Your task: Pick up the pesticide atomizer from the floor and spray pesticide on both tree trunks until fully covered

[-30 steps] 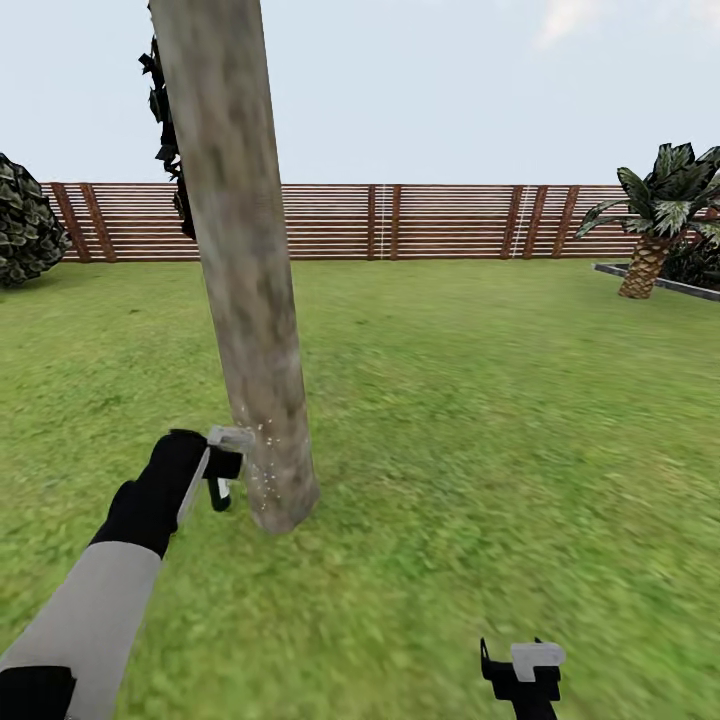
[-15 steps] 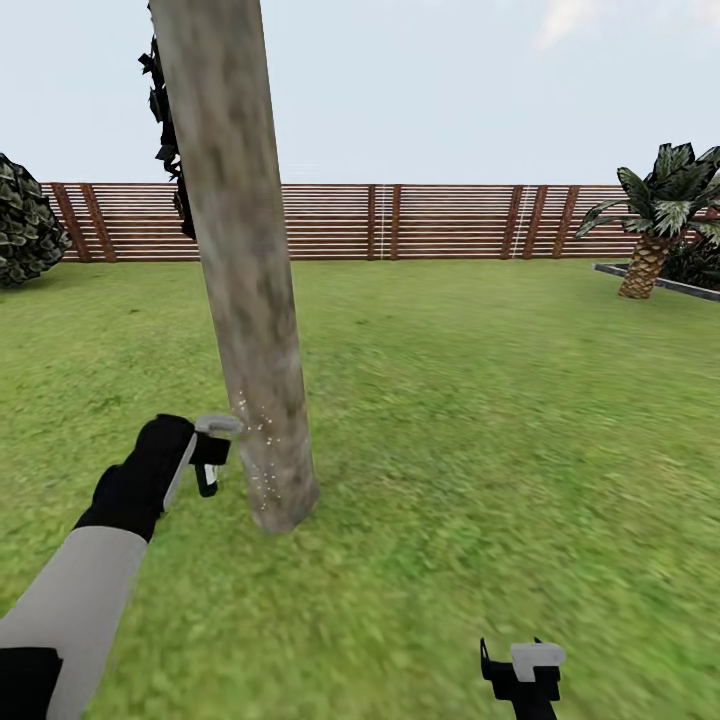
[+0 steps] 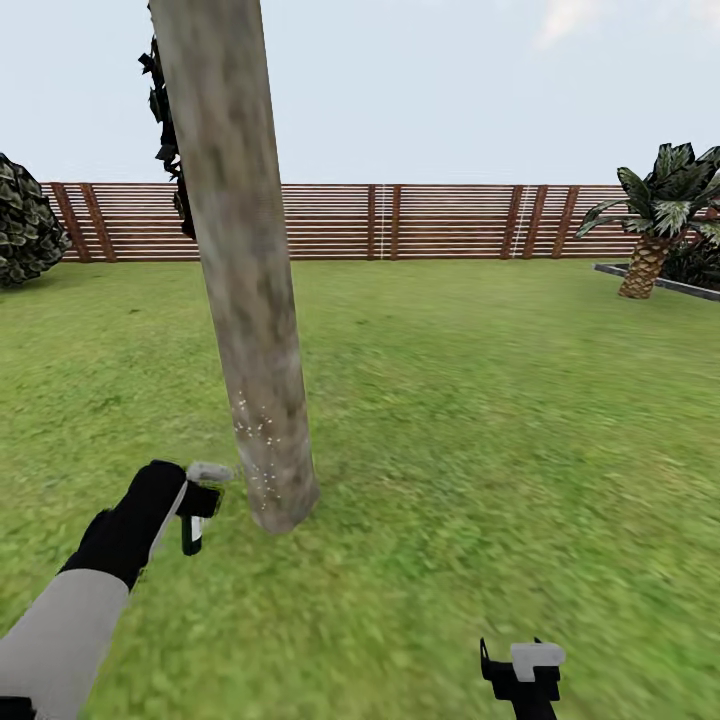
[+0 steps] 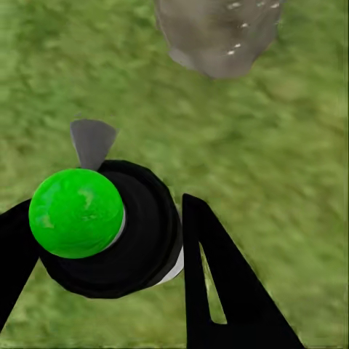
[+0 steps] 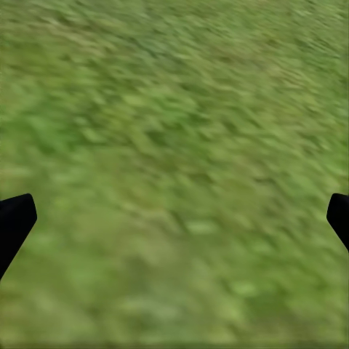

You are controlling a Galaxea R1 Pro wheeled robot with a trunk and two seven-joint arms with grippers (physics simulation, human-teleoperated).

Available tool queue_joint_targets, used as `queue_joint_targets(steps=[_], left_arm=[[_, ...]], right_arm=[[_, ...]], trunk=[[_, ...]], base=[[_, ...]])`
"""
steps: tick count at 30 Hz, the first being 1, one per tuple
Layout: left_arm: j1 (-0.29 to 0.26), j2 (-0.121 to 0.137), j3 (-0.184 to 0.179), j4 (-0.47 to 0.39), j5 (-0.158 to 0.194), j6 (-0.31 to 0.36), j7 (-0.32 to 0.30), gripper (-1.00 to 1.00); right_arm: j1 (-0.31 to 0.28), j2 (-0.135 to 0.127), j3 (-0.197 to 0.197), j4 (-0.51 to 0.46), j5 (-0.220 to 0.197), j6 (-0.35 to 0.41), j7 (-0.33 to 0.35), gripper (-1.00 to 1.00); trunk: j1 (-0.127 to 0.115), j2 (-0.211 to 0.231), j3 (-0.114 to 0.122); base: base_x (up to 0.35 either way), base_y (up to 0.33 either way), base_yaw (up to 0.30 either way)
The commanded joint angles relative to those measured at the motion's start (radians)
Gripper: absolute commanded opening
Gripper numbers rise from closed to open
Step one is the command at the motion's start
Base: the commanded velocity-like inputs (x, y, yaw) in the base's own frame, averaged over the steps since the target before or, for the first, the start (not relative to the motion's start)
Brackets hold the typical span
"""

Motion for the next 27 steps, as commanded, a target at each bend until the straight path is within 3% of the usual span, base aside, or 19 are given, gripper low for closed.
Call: queue_joint_targets(steps=[1, 2, 6, 15, 19, 21, 23, 26, 27], left_arm=[[0.000, 0.011, 0.007, 0.016, 0.009, -0.001, -0.001, -1.00], [0.001, 0.023, 0.012, 0.065, 0.005, -0.015, 0.000, -1.00], [0.005, 0.011, 0.011, 0.142, 0.004, -0.060, 0.010, -1.00], [0.007, -0.017, 0.012, 0.156, 0.005, -0.071, 0.020, -1.00], [0.008, -0.009, 0.020, 0.306, 0.004, -0.246, 0.041, -1.00], [0.008, -0.007, 0.023, 0.356, 0.005, -0.285, 0.056, -1.00], [0.008, -0.010, 0.060, 0.413, 0.006, -0.353, 0.103, -1.00], [0.008, -0.016, 0.090, 0.452, 0.014, -0.396, 0.147, -1.00], [0.008, -0.017, 0.096, 0.479, 0.034, -0.435, 0.157, -1.00]], right_arm=[[0.000, 0.000, 0.000, 0.000, 0.000, 0.000, 0.000, 1.00], [0.000, 0.000, 0.000, 0.000, 0.000, 0.000, 0.000, 1.00], [0.000, 0.000, 0.000, 0.000, 0.000, 0.000, 0.000, 1.00], [0.000, 0.000, 0.000, 0.000, 0.000, 0.000, 0.000, 1.00], [0.000, 0.000, 0.000, 0.000, 0.000, 0.000, 0.000, 1.00], [0.000, 0.000, 0.000, 0.000, 0.000, 0.000, 0.000, 1.00], [0.000, 0.000, 0.000, 0.000, 0.000, 0.000, -0.001, 1.00], [0.000, 0.000, 0.000, 0.000, 0.000, 0.000, -0.001, 1.00], [0.000, 0.001, 0.000, -0.001, 0.000, 0.000, -0.001, 1.00]], trunk=[[0.000, 0.000, 0.000], [0.000, 0.000, 0.000], [0.000, 0.000, 0.000], [0.000, 0.000, 0.000], [0.000, 0.000, 0.000], [0.000, 0.000, 0.000], [0.000, 0.000, 0.000], [0.000, 0.000, 0.000], [0.000, 0.000, 0.000]], base=[[0.000, 0.000, 0.000], [0.000, 0.000, 0.000], [0.000, 0.000, 0.000], [0.132, -0.148, 0.000], [0.180, -0.225, 0.000], [0.157, -0.238, 0.000], [0.108, -0.259, 0.000], [0.090, -0.266, 0.000], [0.081, -0.268, 0.000]])
